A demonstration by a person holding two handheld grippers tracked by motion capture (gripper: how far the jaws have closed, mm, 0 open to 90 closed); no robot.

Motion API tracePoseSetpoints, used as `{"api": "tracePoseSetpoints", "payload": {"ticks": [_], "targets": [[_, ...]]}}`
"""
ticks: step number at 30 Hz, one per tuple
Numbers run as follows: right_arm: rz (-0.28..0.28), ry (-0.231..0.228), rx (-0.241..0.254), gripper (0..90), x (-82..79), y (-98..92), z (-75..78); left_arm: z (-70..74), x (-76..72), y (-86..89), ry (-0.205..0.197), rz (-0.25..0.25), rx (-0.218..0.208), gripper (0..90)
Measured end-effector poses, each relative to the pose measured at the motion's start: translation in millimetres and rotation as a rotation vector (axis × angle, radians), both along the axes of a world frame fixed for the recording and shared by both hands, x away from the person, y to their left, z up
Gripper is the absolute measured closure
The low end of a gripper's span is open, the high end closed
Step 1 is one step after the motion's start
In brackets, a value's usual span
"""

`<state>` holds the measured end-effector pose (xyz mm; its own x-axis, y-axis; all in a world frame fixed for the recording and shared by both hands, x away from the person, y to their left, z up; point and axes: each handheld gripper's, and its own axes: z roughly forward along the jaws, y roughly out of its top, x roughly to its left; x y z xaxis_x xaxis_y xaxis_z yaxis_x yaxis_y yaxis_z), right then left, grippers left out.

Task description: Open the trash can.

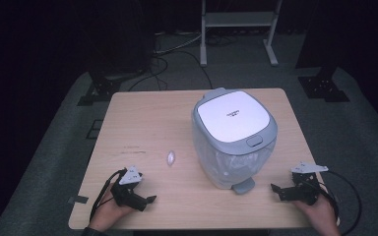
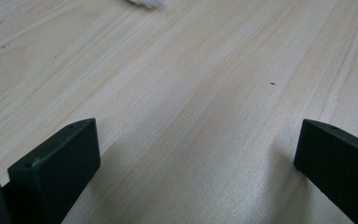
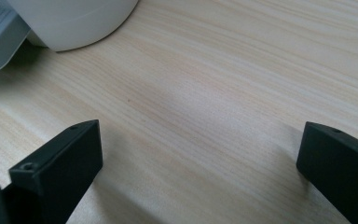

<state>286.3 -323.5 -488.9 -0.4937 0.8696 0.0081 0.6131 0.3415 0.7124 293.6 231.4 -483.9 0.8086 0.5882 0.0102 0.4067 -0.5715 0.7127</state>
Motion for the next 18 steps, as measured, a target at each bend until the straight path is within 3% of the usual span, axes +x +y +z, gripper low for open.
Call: {"api": "tracePoseSetpoints", "payload": {"ticks": [5, 6, 9, 18], "targets": [[0.006, 0.007, -0.002, 0.0, -1.9, -0.7, 0.5, 0.0, 0.0, 0.0, 0.0, 0.0, 0.0, 0.0], [0.006, 0.009, -0.002, 6.9, -2.8, -1.6, 2.6, 0.0, 0.0, 0.0, 0.0, 0.0, 0.0, 0.0], [0.013, 0.015, 0.007, 13.5, -4.0, -3.5, 5.7, 0.0, 0.0, 0.0, 0.0, 0.0, 0.0, 0.0], [0.009, 0.021, 0.019, 16.2, -5.6, -5.4, 9.7, 0.0, 0.0, 0.0, 0.0, 0.0, 0.0, 0.0]]}}
